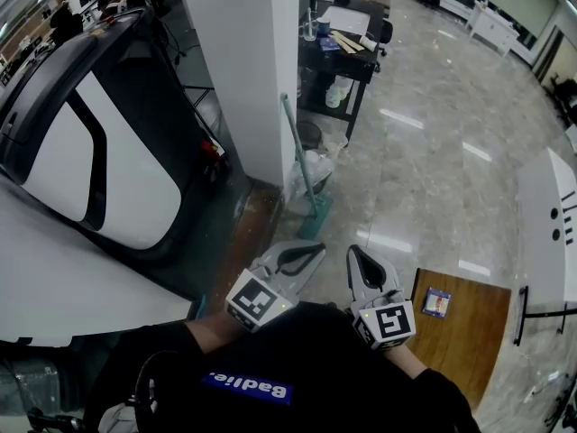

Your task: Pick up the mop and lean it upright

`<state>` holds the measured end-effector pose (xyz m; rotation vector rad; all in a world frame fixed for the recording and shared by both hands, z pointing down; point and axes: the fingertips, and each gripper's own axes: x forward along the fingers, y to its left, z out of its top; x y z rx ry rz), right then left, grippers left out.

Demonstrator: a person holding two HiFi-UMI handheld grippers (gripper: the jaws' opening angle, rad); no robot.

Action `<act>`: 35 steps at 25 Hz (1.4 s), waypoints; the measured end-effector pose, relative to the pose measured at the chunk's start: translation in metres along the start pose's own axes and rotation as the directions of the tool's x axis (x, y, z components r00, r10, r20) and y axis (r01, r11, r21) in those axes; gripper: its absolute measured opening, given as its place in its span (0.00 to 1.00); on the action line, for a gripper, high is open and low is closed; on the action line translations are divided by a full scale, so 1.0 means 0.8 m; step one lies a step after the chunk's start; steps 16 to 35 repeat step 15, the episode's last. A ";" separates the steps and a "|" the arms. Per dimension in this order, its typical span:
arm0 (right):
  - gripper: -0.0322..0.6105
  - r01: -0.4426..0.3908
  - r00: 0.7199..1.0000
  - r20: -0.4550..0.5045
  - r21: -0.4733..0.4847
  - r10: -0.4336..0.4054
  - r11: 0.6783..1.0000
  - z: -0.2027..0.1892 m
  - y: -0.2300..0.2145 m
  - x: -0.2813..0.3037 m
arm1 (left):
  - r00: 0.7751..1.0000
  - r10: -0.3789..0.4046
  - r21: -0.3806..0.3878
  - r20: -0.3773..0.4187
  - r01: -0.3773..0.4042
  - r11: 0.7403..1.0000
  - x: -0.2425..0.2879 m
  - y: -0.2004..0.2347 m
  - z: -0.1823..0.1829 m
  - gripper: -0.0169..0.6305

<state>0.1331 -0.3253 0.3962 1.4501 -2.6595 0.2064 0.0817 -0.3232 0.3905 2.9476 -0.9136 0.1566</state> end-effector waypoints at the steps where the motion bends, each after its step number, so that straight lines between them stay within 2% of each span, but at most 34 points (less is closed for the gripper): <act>1: 0.06 0.000 1.000 0.000 0.000 0.000 1.000 0.000 0.000 0.000 | 1.000 0.001 0.004 0.001 -0.001 1.000 0.000 0.000 0.000 0.06; 8: 0.06 -0.001 1.000 -0.001 -0.002 0.001 1.000 0.000 0.001 -0.002 | 1.000 -0.002 -0.020 0.004 0.002 1.000 -0.002 -0.003 0.005 0.06; 12: 0.06 0.000 1.000 -0.004 0.001 0.000 1.000 -0.001 0.000 -0.004 | 1.000 0.001 0.001 0.002 -0.001 1.000 -0.002 -0.001 0.003 0.06; 35: 0.06 0.001 1.000 -0.009 0.004 -0.001 1.000 -0.002 0.000 -0.002 | 1.000 0.005 -0.004 0.000 -0.005 1.000 -0.003 0.001 0.001 0.06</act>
